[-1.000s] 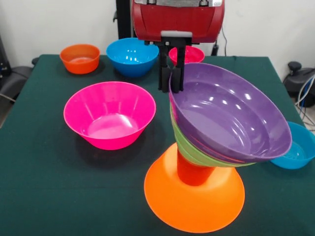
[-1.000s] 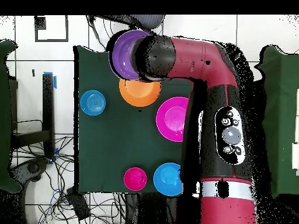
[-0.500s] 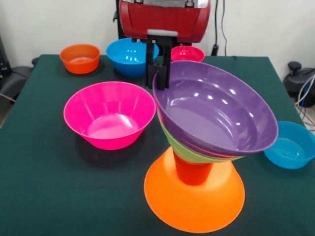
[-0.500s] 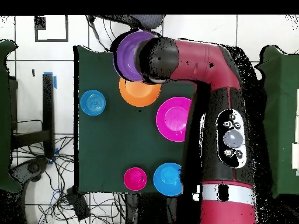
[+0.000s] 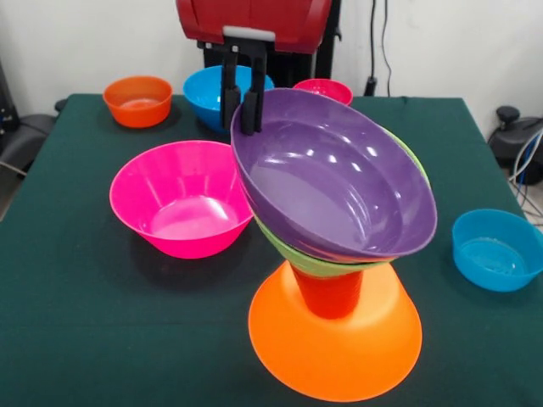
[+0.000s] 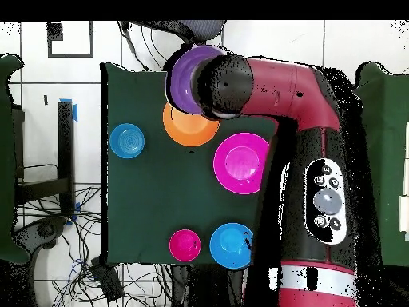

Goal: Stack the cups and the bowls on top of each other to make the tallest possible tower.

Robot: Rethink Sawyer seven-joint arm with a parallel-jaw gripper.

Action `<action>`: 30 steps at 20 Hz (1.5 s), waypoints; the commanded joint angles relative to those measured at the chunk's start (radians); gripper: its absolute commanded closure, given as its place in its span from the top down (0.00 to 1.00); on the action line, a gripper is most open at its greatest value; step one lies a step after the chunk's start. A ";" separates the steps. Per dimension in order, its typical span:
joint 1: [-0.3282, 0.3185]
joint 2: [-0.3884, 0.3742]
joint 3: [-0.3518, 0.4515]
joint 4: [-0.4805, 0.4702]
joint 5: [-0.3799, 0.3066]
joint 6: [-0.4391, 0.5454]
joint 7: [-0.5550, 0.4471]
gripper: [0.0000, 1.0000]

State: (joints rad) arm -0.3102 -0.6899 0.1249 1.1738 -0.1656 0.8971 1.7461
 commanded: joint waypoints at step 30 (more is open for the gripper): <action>0.072 0.111 -0.015 0.049 0.018 -0.046 0.123 0.00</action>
State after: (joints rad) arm -0.2507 -0.6773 0.0754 1.1681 -0.1498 0.8892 1.7461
